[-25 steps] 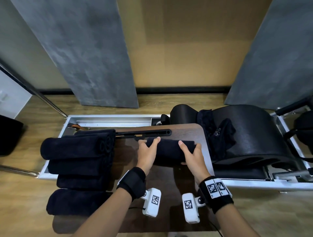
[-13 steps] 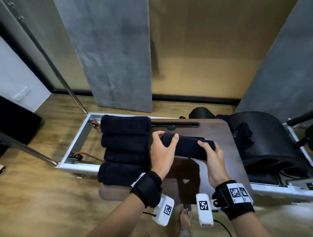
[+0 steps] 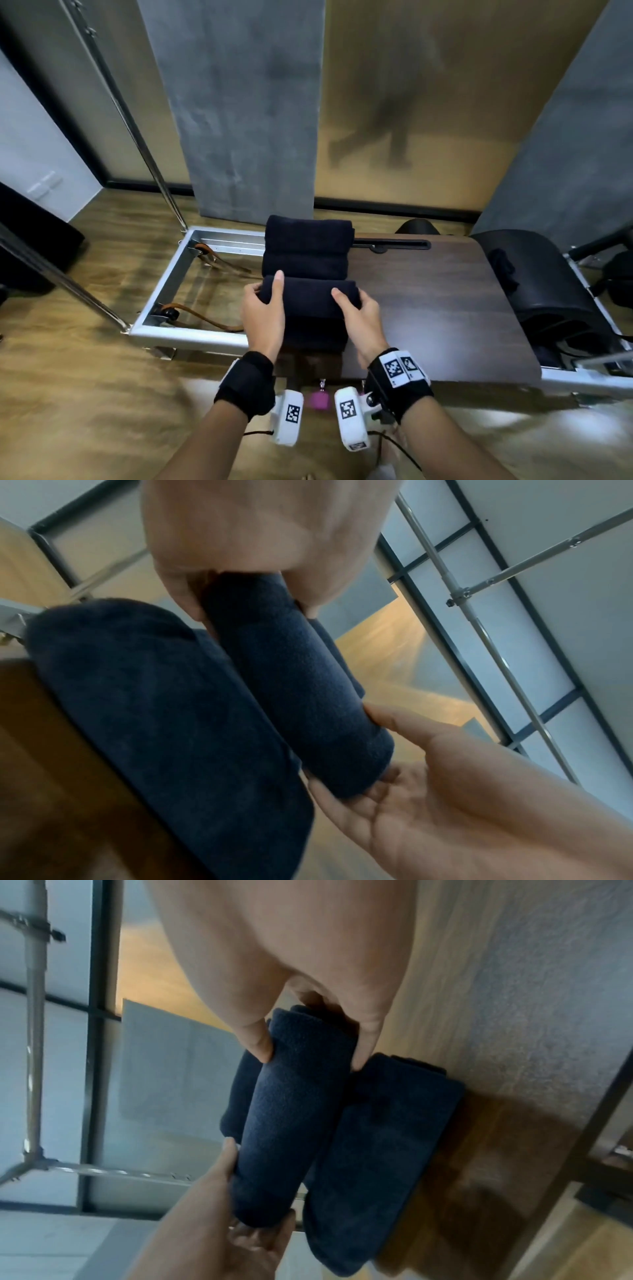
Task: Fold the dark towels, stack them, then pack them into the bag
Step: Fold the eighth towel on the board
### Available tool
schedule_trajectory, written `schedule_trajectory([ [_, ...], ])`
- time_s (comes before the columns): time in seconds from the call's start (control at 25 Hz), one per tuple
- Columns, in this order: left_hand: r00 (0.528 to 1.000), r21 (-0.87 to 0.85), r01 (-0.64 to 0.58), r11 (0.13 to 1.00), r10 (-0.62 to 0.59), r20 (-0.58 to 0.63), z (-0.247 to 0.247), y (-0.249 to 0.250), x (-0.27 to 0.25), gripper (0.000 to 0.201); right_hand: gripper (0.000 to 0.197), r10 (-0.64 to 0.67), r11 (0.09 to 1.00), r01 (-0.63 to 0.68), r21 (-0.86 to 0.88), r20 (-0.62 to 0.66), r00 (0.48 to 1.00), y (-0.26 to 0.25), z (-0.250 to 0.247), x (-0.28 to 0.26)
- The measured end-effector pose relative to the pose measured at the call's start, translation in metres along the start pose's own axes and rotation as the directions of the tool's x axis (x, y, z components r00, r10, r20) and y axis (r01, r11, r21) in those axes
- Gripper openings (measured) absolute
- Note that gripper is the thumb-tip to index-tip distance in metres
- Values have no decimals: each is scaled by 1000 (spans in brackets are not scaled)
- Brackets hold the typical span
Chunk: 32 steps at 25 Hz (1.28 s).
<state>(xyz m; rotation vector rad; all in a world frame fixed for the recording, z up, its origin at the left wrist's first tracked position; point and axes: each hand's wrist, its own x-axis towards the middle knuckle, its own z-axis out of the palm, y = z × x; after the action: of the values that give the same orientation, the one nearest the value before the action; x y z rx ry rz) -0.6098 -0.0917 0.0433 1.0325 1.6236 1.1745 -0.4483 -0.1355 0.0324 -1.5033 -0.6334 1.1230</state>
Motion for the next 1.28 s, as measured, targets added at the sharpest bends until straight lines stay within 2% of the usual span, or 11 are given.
schedule_trajectory([
  [0.16, 997, 60, -39, 997, 35, 70, -10, -22, 8, 44, 57, -66, 971, 44, -234, -87, 994, 12, 8, 2],
  [0.28, 993, -17, -42, 999, 44, 112, -12, -32, 10, 47, 77, 26, 971, -58, -233, -138, 990, 15, 9, 0],
  [0.44, 973, -69, 97, 993, -80, 218, -7, -40, 8, 63, 71, 67, 965, -84, -250, -79, 995, 23, 27, -4],
  [0.68, 973, -73, 135, 988, -119, 198, -8, -36, 11, 59, 67, 55, 954, -52, -296, 2, 998, 18, 18, -1],
  [0.8, 999, 8, -32, 999, 32, 2, -7, -28, -2, 66, 77, 86, 964, -71, -256, 49, 995, 8, -1, -2],
  [0.84, 982, 58, -153, 987, 158, -108, -5, -24, -9, 60, 79, 87, 967, -74, -245, 41, 995, 3, -11, -4],
  [0.92, 877, 120, -408, 905, 425, -225, 2, -12, -26, 36, 72, 69, 972, -63, -227, 15, 998, -7, -34, -10],
  [1.0, 840, 4, -532, 847, 529, -120, 17, -1, -43, 17, 57, 38, 974, -37, -225, -2, 999, -15, -60, -16],
  [1.12, 833, -109, -462, 880, 473, 288, 62, 10, -67, 22, 36, 53, 960, -56, -275, -19, 998, -28, -107, -23],
  [1.2, 752, -15, -397, 918, 335, 568, 101, 13, -84, 29, 30, 93, 950, -91, -300, -8, 996, -33, -145, -26],
  [1.28, 648, 71, -408, 910, 234, 725, 144, 12, -105, 32, 25, 119, 937, -114, -331, -6, 993, -37, -189, -29],
])
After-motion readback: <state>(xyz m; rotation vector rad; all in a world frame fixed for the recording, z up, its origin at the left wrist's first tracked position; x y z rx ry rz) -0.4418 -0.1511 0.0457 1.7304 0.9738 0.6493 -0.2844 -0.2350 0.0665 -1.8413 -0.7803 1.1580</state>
